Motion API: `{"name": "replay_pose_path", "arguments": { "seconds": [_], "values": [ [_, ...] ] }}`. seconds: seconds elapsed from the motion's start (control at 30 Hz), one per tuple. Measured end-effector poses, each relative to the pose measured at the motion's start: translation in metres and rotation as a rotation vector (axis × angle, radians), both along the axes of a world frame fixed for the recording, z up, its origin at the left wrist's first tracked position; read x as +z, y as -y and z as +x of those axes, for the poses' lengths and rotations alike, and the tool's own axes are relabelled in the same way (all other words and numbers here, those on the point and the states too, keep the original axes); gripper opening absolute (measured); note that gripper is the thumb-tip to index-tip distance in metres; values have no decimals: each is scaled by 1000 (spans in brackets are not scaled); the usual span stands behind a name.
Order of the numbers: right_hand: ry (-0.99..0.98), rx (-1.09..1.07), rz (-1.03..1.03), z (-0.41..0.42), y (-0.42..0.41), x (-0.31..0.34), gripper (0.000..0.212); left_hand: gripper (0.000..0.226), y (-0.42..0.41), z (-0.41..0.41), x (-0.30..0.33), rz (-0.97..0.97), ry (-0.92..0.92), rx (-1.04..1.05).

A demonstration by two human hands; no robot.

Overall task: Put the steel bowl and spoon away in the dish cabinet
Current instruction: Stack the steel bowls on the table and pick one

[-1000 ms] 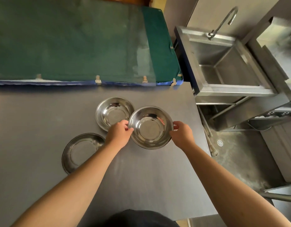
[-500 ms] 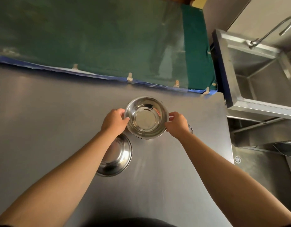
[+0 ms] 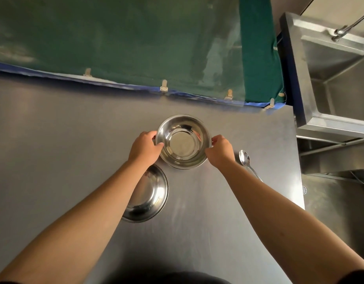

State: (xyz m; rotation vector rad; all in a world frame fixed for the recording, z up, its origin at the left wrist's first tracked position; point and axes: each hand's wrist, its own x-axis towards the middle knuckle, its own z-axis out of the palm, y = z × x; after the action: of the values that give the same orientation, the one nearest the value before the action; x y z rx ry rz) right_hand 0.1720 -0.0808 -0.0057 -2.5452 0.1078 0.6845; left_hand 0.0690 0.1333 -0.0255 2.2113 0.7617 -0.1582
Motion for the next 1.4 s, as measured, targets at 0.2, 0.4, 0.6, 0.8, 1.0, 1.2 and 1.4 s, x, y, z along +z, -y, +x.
{"name": "replay_pose_path", "arguments": {
  "seconds": [0.2, 0.4, 0.6, 0.8, 1.0, 1.2, 1.4],
  "values": [
    [0, 4, 18, -5, 0, 1, 47, 41, -2, -6, -1, -37, -15, -30],
    [54, 42, 4, -20, 0, 12, 48, 47, -14, -22, 6, -18, -43, -24],
    [120, 123, -13, -57, -8, 23, 34, 46, -39, -66, 11, 1, -107, 11],
    [68, 213, 69, -108, -26, 21, 26, 63, -53, -116, 1, -34, -207, 63],
    [-303, 91, 183, -141, -43, 3, 70, 65, -55, -147, -10, -186, -224, 178],
    [-449, -70, 273, -158, -51, -6, 81, 51, -54, -161, -13, -287, -191, 247],
    [-581, -215, 406, -162, -50, -13, 72, 56, -53, -172, -13, -338, -175, 296]
  ]
}}
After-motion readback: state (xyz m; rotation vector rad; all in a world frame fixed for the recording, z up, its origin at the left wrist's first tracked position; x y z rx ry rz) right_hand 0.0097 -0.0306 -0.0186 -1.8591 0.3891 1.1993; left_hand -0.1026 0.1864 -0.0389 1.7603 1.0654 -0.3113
